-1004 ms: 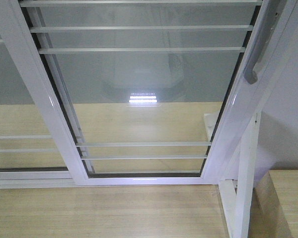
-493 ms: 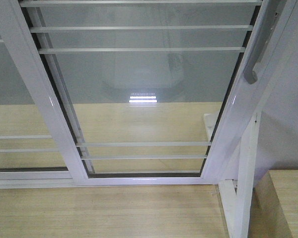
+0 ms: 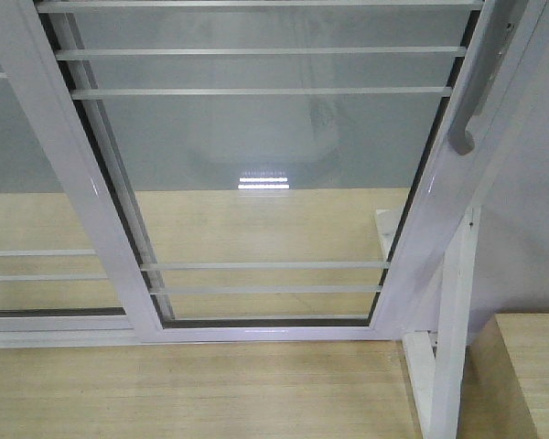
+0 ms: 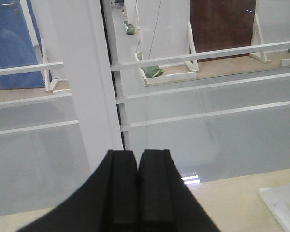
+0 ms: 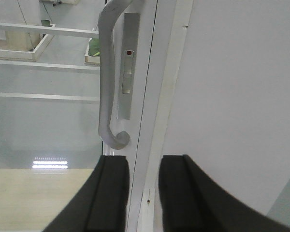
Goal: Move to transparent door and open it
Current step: 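Move the right gripper toward the grey vertical door handle, then close the right gripper around the grey door handle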
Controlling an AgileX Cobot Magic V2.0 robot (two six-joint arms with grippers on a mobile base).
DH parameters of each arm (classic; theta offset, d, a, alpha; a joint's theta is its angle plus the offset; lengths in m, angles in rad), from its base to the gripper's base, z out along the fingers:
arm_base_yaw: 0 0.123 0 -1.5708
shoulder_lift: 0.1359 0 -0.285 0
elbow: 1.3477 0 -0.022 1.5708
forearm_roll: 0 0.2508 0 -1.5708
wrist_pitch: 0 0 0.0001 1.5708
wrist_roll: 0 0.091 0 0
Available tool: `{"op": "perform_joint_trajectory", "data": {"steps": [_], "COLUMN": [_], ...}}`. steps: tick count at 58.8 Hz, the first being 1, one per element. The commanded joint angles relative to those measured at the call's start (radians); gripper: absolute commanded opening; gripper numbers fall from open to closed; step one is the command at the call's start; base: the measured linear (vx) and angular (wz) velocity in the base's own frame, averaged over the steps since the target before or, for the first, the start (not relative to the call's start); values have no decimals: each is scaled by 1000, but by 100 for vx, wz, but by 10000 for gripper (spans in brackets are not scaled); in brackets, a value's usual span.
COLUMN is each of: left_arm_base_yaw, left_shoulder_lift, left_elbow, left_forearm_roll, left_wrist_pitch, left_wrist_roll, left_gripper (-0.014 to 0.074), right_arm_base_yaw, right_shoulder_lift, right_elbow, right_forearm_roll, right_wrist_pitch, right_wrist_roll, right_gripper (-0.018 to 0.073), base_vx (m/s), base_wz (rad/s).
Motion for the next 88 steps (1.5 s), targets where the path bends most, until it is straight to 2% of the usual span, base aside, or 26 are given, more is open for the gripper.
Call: {"op": "perform_joint_trajectory", "data": {"steps": [1,6,15,24,30,34,40,44,63,88], "left_arm_base_yaw": [-3,-3,-3,-3,-3,-3,-3,-3,-3,-3], "left_shoulder_lift": [22,32,33,33,33,33,33,33,33,33], "left_elbow": [-29,-29,-29,-29,-29,-29,-29,-29,-29,-29], "left_forearm_roll": [6,5,-4,-4,-4,-4,-4,-4,-4,-4], "left_wrist_pitch": [-41,-12,-19,-22,-22,-22,-22,-18,-17,-9], "left_wrist_roll": [1,0,-8,-8,-8,-8,-8,-8,-8,-8], "left_gripper": [190,251,316,321,321,321,321,321,321,321], "right_arm_base_yaw": [-3,-3,-3,-3,3,32,97,105,105,98], "right_shoulder_lift": [21,55,153,289,384,449,576,654,913,1129], "right_elbow": [-32,-32,-32,-35,-54,-81,-139,-188,-389,-568], "right_forearm_roll": [27,61,75,75,69,53,-27,-38,-34,-30], "right_wrist_pitch": [-86,-95,-184,-370,-430,-457,-523,-564,-630,-700], "right_wrist_roll": [38,65,19,24,45,46,42,44,64,88], "right_gripper": [393,412,412,412,412,412,412,412,410,407], "base_vx": [0,0,0,0,0,0,0,0,0,0], "base_wz": [0,0,0,0,0,0,0,0,0,0]}}
